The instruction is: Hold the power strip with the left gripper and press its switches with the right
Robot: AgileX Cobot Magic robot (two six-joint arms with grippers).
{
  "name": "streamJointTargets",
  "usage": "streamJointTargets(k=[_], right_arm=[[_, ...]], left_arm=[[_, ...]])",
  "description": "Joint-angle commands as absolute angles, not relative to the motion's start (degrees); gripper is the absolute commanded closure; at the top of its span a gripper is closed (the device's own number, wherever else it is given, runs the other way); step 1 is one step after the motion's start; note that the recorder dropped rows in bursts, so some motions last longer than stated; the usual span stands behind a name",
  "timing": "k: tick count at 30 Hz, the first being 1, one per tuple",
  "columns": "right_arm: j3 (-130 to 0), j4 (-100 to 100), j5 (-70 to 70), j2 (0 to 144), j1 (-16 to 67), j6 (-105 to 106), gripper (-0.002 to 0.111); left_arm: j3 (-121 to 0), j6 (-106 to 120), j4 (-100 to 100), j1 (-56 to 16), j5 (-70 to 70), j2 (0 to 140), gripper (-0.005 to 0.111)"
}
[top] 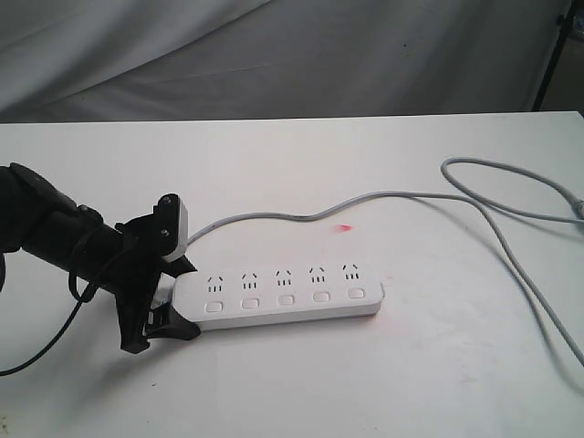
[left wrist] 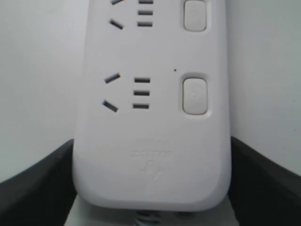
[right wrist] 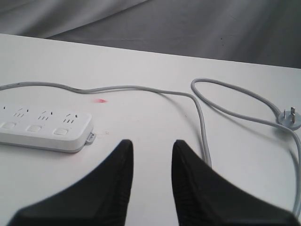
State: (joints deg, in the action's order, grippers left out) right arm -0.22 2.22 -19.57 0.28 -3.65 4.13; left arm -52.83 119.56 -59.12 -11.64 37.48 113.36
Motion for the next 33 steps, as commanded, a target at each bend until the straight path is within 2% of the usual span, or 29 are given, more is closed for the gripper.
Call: streamJointTargets(k=[1, 16, 21, 24, 27, 31, 32, 33], right_arm=[[0.0, 2.4, -19.5, 0.0, -4.1, 4.3, 0.081], [0.0, 2.4, -19.5, 0.0, -4.1, 4.3, 0.081], [0.0, 2.4, -19.5, 0.0, -4.1, 4.3, 0.081], [0.0, 2.4, -19.5, 0.0, -4.1, 4.3, 0.081], [0.0, 2.4, -19.5, 0.0, -4.1, 4.3, 0.081], [0.0, 2.4, -19.5, 0.0, -4.1, 4.3, 0.081], [0.0, 2.4, -19.5, 0.0, -4.1, 4.3, 0.081], [0.0, 2.4, -19.5, 0.0, -4.1, 4.3, 0.081]], left_arm=[[-53.0, 120.0, -58.2, -12.1, 36.0, 113.4, 0.107], [-53.0, 120.0, -58.3, -12.1, 36.0, 113.4, 0.106], [-53.0, 119.8, -58.3, -12.1, 36.4, 113.4, 0.098], [-53.0, 119.8, -58.3, -12.1, 36.4, 113.4, 0.087], [-53.0, 119.9, -58.3, -12.1, 36.3, 113.4, 0.069], [-53.0, 119.9, -58.3, -12.1, 36.3, 113.4, 0.036], [-53.0, 119.9, -58.3, -12.1, 36.1, 113.4, 0.022], [-53.0, 119.9, -58.3, -12.1, 36.1, 113.4, 0.017]])
